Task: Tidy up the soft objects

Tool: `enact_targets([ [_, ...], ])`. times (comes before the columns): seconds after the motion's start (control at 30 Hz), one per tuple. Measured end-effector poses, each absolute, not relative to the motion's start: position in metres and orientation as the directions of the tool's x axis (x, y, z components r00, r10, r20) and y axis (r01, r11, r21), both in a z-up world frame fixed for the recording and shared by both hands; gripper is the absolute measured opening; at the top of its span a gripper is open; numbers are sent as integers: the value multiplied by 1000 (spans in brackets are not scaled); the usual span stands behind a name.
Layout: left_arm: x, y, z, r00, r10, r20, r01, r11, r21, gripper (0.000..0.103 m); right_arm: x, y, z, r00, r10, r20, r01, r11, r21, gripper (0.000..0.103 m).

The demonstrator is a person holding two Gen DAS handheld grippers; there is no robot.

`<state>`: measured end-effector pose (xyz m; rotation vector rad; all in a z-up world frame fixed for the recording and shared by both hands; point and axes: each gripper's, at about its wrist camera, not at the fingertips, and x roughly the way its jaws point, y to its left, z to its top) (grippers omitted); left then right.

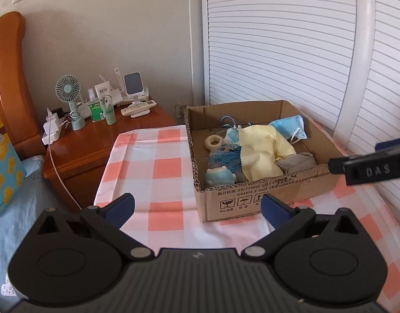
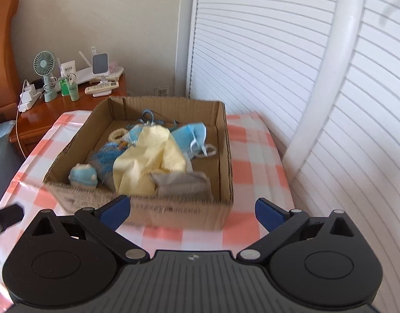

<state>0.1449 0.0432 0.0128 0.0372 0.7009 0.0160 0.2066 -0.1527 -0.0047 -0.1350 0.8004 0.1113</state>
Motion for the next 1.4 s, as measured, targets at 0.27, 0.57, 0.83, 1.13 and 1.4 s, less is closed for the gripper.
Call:
enact_targets([
  [0.27,142,30,22,749,34,-662,6,998,58,102,158,-151,0,685,25,-728,-86,995,-47,103],
  [0.57,139,21,21,732,24,-681,19,998,56,102,149,-155,3,685,14,-728,-58,998,-35,103],
  [0.83,139,19,21,727,27,-686,16,998,56,102,149,-156,3,688,14,-725,-58,998,-35,103],
  [1.13,139,18,21,729,28,-684,16,998,58,102,149,-157,4,691,13,-722,-55,998,-35,103],
  [1.4,139,19,24,729,35,-683,8,998,60,102,147,-157,4,696,9,-718,-54,998,-40,103],
])
